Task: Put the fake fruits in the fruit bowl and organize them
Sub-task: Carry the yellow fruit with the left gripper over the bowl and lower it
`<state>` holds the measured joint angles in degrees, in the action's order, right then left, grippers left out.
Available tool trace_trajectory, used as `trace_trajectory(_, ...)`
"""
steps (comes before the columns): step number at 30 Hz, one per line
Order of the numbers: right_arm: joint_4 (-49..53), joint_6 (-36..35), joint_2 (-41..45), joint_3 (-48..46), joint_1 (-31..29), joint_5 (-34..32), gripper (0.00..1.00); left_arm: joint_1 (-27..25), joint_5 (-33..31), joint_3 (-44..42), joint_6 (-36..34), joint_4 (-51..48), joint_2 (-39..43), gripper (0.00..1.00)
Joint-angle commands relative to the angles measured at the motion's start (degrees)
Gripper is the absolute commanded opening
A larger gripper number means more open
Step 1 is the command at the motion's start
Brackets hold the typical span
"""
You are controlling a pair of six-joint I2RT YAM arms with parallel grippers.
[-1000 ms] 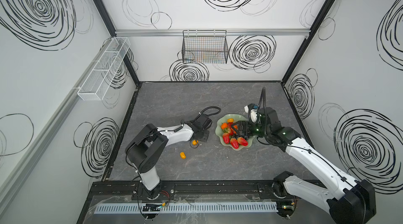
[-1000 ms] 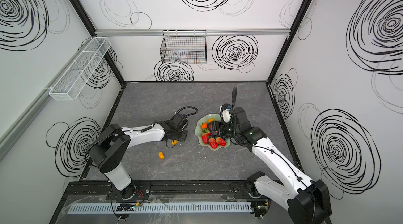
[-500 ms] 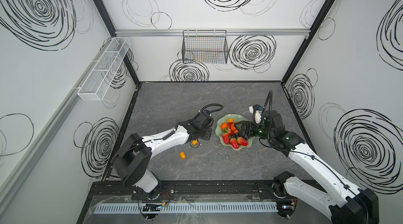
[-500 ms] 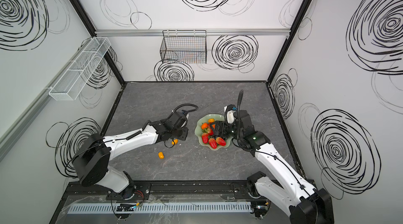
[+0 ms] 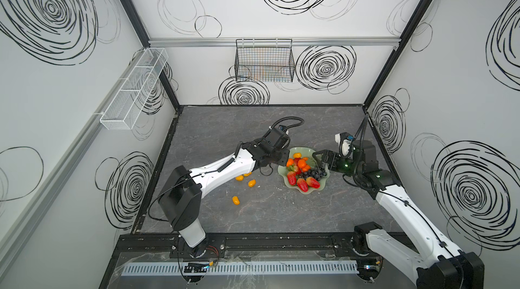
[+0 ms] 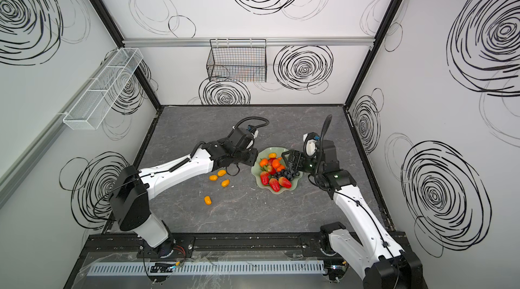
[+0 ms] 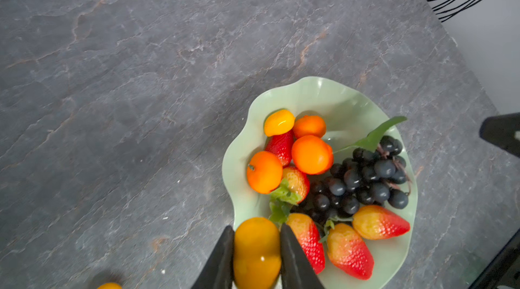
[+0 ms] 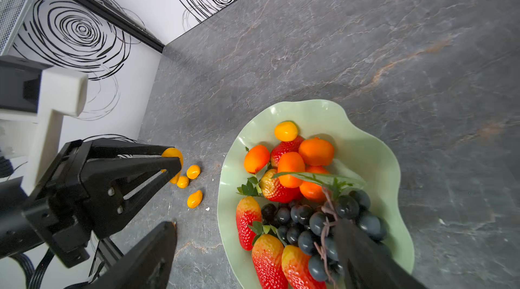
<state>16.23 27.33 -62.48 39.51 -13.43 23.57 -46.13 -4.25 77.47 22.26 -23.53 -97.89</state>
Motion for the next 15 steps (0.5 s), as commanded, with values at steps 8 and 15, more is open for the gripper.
trace_trajectory(8,2.14,-2.33,-2.22,1.81,3.30,1.26,0.92,-0.88,2.87,13.75,-2.54,-0.81,-14.09,0.30)
trace_trajectory(15,2.02,-2.63,-1.43,1.56,3.90,0.10,0.91,0.04,0.76,21.37,-3.58,-1.80,-22.34,0.29)
